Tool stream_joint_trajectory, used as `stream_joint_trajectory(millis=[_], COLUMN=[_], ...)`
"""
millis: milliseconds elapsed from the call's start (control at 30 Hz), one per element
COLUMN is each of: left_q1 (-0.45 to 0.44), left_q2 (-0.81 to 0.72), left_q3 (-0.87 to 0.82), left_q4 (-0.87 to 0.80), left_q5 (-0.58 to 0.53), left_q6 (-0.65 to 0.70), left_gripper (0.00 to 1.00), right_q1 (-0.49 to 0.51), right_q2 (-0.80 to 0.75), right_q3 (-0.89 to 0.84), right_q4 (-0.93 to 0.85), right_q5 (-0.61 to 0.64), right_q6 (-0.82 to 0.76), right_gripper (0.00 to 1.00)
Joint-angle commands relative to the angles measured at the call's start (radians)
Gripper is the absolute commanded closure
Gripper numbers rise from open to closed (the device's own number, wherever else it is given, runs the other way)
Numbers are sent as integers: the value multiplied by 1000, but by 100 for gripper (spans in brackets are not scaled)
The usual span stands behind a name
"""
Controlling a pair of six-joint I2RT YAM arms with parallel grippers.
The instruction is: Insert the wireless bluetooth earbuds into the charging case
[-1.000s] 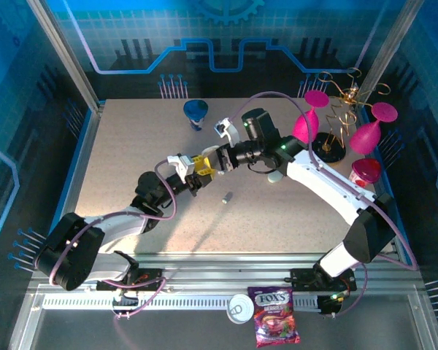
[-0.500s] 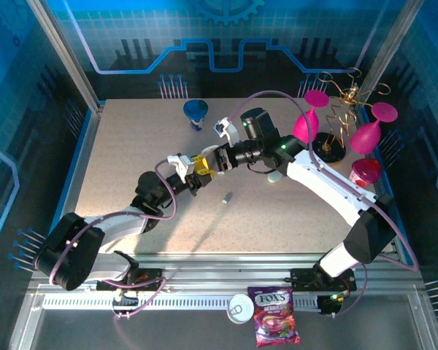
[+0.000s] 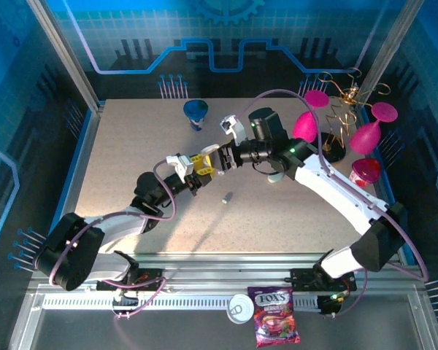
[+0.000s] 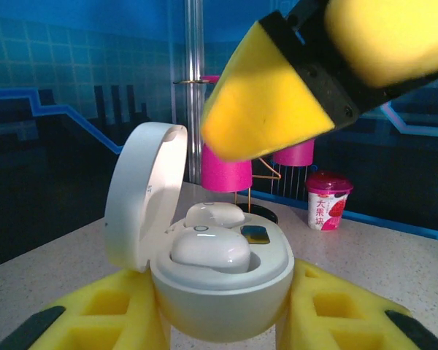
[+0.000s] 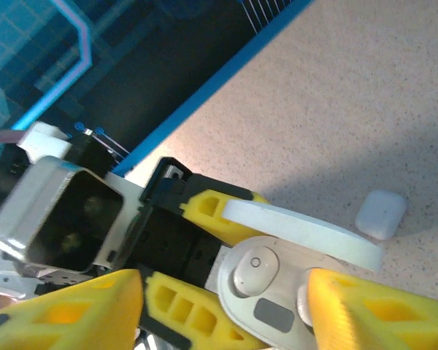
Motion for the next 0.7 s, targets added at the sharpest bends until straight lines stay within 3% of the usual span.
stream_joint_trajectory(millis=[0, 200, 300, 533, 667], left_q1=[-4, -4, -3, -3, -3], left_q2=[6, 11, 6, -19, -29], left_q3=[-1, 1, 0, -7, -2], left_q4=[47, 56, 57, -10, -39], left_q5=[67, 151, 167, 65, 28], left_q6=[41, 30, 19, 20, 31], left_gripper=[73, 73, 73, 73, 73], right_q1=[-16, -36, -43, -40, -42], right_q2=[-50, 15, 60, 85, 59], right_q3=[-25, 41, 83, 92, 78], right_q4=[110, 32, -24, -60, -113], right_q5=[-18, 25, 27, -135, -132], right_q6=[-4, 4, 11, -41, -102], right_gripper=[29, 26, 30, 41, 43])
